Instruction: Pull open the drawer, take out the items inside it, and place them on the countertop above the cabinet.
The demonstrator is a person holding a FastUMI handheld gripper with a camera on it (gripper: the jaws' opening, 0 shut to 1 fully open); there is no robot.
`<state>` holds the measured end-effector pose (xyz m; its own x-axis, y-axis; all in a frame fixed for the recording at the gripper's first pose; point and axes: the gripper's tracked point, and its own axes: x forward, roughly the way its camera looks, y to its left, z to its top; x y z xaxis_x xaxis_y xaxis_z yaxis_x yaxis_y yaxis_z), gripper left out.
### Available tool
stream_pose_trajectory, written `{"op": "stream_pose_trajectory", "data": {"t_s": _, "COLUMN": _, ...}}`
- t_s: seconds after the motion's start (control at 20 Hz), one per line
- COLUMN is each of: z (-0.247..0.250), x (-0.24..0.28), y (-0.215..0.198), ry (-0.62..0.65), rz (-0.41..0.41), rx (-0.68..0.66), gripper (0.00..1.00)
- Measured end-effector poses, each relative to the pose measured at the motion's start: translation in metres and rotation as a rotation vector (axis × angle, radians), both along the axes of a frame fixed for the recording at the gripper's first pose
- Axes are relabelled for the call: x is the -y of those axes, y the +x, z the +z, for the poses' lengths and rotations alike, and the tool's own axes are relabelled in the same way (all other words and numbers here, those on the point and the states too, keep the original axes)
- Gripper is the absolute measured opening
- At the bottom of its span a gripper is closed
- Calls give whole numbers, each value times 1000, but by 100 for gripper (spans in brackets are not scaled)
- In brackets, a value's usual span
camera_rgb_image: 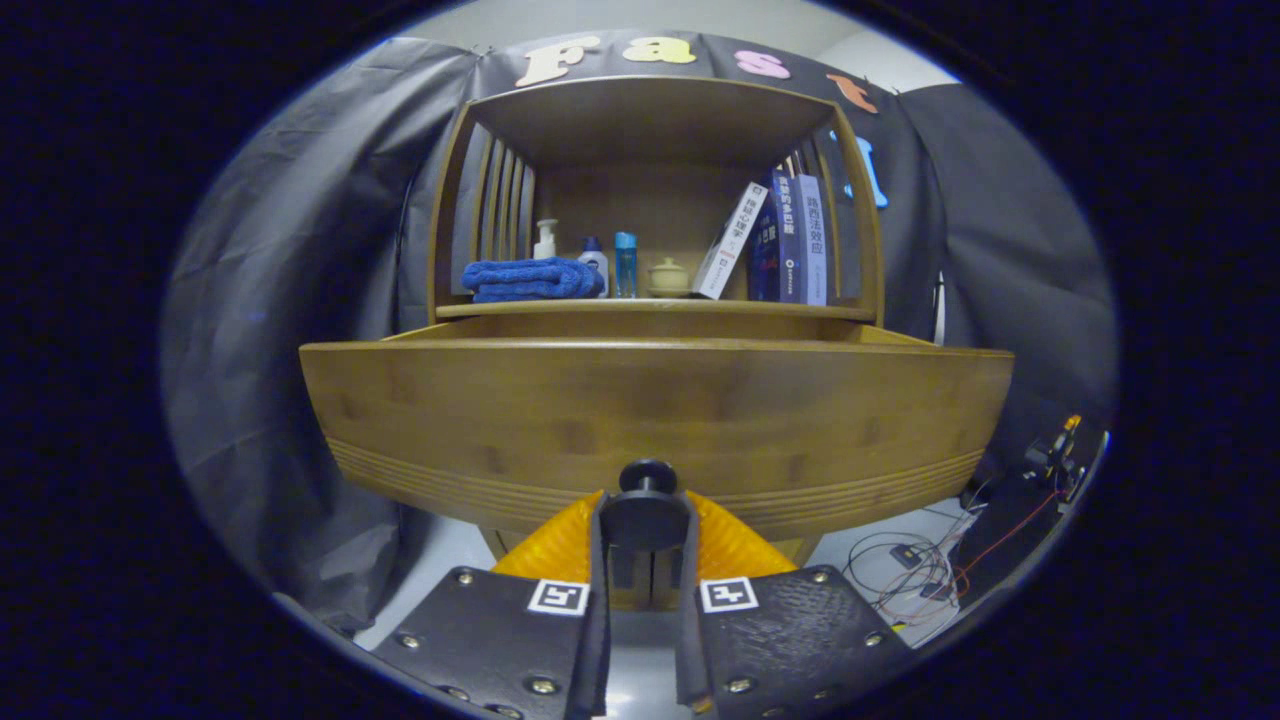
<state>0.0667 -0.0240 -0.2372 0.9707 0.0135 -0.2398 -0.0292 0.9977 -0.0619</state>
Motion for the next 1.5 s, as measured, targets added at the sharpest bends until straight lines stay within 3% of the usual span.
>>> {"op": "stream_pose_trajectory", "data": {"t_s": 0.1, "z": -1, "x": 1, "y": -5, "ry": 0, "rz": 10, "rx": -20, "gripper": 26}}
{"op": "stream_pose_trajectory", "data": {"t_s": 0.3, "z": 17, "x": 26, "y": -23, "ry": -2, "rz": -39, "rx": 45, "gripper": 66}}
{"op": "stream_pose_trajectory", "data": {"t_s": 0.4, "z": 27, "x": 14, "y": -7, "ry": 23, "rz": 0, "rx": 26, "gripper": 86}}
{"op": "stream_pose_trajectory", "data": {"t_s": 0.55, "z": 83, "x": 13, "y": -11, "ry": -18, "rz": 1, "rx": 110, "gripper": 96}}
{"op": "stream_pose_trajectory", "data": {"t_s": 0.8, "z": 132, "x": -5, "y": 11, "ry": -123, "rz": 27, "rx": 153, "gripper": 95}}
{"op": "stream_pose_trajectory", "data": {"t_s": 1.05, "z": 104, "x": -35, "y": 57, "ry": -185, "rz": 137, "rx": -1, "gripper": 96}}
{"op": "stream_pose_trajectory", "data": {"t_s": 1.25, "z": 93, "x": -15, "y": 97, "ry": -177, "rz": 26, "rx": -55, "gripper": 96}}
{"op": "stream_pose_trajectory", "data": {"t_s": 1.4, "z": 68, "x": -29, "y": 117, "ry": -53, "rz": 62, "rx": -205, "gripper": 93}}
{"op": "stream_pose_trajectory", "data": {"t_s": 1.5, "z": 43, "x": -10, "y": 124, "ry": -35, "rz": -35, "rx": -355, "gripper": 90}}
